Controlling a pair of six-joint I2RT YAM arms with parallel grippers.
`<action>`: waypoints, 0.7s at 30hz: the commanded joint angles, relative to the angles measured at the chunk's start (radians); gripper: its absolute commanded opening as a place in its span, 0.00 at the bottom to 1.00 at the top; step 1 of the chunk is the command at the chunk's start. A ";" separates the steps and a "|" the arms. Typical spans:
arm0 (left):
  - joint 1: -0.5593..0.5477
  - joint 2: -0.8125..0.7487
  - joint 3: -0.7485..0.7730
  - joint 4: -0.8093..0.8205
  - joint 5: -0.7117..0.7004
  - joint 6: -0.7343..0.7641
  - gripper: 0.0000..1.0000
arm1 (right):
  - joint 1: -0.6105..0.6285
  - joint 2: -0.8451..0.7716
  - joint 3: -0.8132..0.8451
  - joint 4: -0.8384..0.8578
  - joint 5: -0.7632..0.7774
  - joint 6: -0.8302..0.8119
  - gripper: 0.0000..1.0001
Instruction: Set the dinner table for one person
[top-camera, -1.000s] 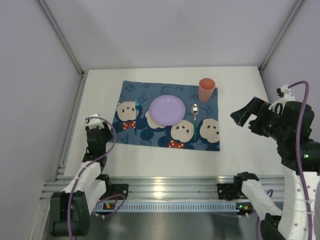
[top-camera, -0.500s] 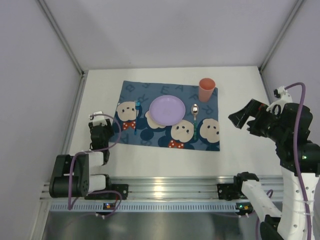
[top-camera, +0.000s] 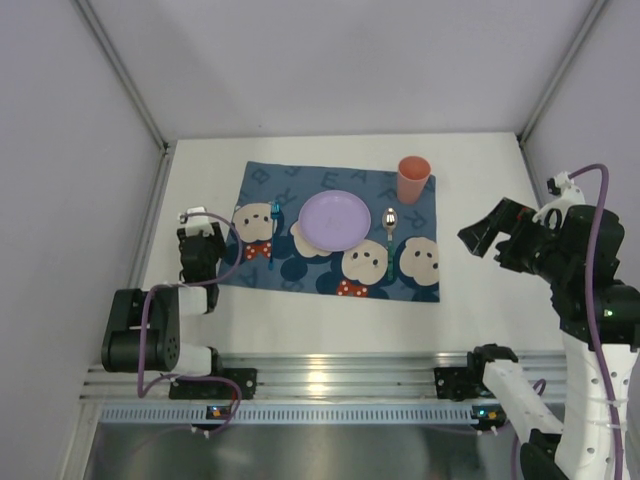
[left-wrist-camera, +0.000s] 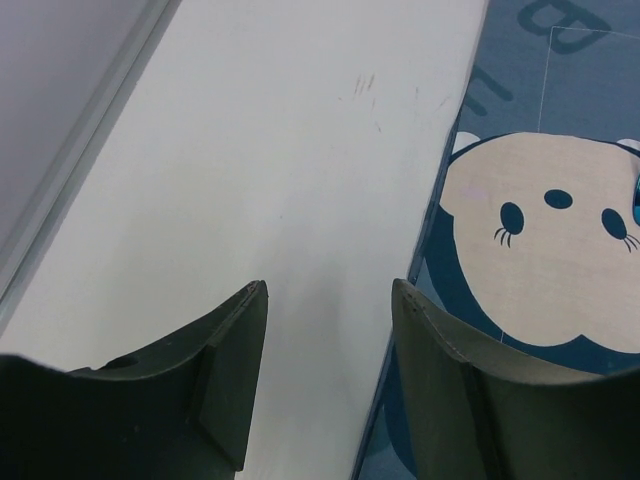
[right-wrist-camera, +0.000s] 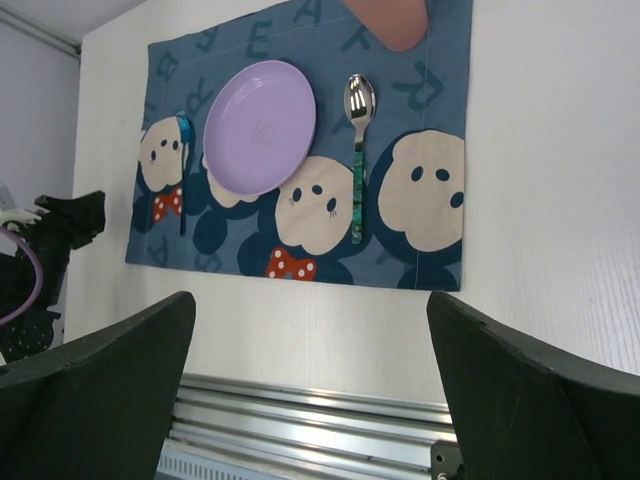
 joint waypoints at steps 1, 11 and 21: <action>0.020 -0.006 0.019 0.046 0.040 0.004 0.58 | 0.012 0.004 0.001 0.017 0.013 -0.012 1.00; 0.054 -0.026 -0.010 0.077 0.108 -0.009 0.59 | 0.012 0.008 -0.014 0.023 0.009 -0.006 1.00; 0.119 -0.051 -0.036 0.103 0.139 -0.068 0.59 | 0.012 0.002 -0.017 0.015 0.013 -0.014 1.00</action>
